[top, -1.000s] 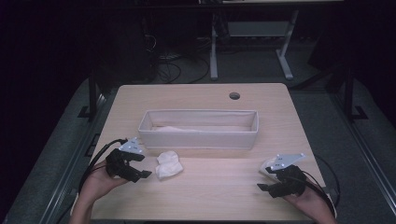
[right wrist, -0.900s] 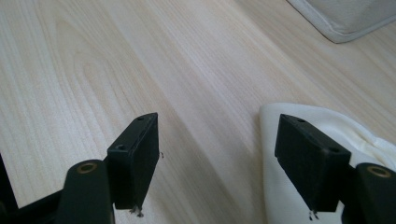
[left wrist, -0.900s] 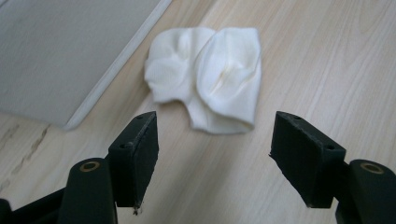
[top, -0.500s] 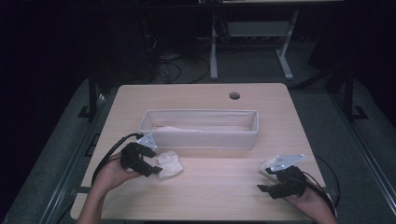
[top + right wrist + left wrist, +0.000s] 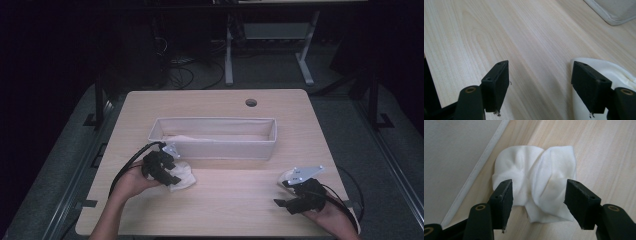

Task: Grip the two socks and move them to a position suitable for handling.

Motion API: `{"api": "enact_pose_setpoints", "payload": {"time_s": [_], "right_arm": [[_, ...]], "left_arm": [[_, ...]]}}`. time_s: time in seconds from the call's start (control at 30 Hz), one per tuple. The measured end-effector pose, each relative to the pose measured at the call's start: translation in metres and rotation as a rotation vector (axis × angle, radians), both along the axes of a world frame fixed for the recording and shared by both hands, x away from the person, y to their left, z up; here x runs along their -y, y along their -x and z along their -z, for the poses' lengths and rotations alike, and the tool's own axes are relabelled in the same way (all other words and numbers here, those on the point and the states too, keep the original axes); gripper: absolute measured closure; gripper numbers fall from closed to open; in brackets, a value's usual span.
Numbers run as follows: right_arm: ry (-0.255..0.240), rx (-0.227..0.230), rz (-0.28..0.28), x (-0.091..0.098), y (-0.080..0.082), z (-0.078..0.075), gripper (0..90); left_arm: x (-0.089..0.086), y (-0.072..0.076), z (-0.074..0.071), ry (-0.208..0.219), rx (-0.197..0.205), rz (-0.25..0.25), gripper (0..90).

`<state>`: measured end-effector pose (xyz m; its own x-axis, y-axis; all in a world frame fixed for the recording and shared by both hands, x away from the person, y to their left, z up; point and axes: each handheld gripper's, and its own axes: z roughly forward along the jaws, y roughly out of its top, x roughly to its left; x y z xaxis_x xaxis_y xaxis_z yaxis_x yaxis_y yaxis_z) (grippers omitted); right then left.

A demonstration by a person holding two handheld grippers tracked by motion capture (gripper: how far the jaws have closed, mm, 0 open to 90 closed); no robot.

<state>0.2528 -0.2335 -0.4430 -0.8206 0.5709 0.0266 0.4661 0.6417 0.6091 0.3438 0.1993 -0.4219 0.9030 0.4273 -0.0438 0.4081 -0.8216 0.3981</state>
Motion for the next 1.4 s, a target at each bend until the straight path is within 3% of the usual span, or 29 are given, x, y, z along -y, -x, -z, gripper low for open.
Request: {"api": "enact_pose_setpoints", "payload": {"time_s": [0.4,0.6,0.8,1.2,1.4], "right_arm": [[0.015,-0.002,-0.014,-0.003,0.001,0.001,30.2],[0.017,-0.003,-0.017,-0.003,0.002,0.002,30.2],[0.01,0.003,-0.012,-0.003,0.003,0.0,30.2],[0.008,0.01,0.007,0.0,0.002,0.005,29.8],[0.006,0.019,0.016,0.003,0.003,0.004,29.6]], "left_arm": [[0.008,-0.007,0.013,-0.069,-0.025,0.023,53.4],[0.007,-0.008,0.014,-0.058,-0.036,0.028,60.0],[0.008,-0.008,0.014,-0.047,-0.062,0.057,74.4],[0.006,-0.012,0.013,-0.018,-0.1,0.088,81.1],[0.006,-0.006,0.002,0.004,-0.079,0.112,81.2]]}}
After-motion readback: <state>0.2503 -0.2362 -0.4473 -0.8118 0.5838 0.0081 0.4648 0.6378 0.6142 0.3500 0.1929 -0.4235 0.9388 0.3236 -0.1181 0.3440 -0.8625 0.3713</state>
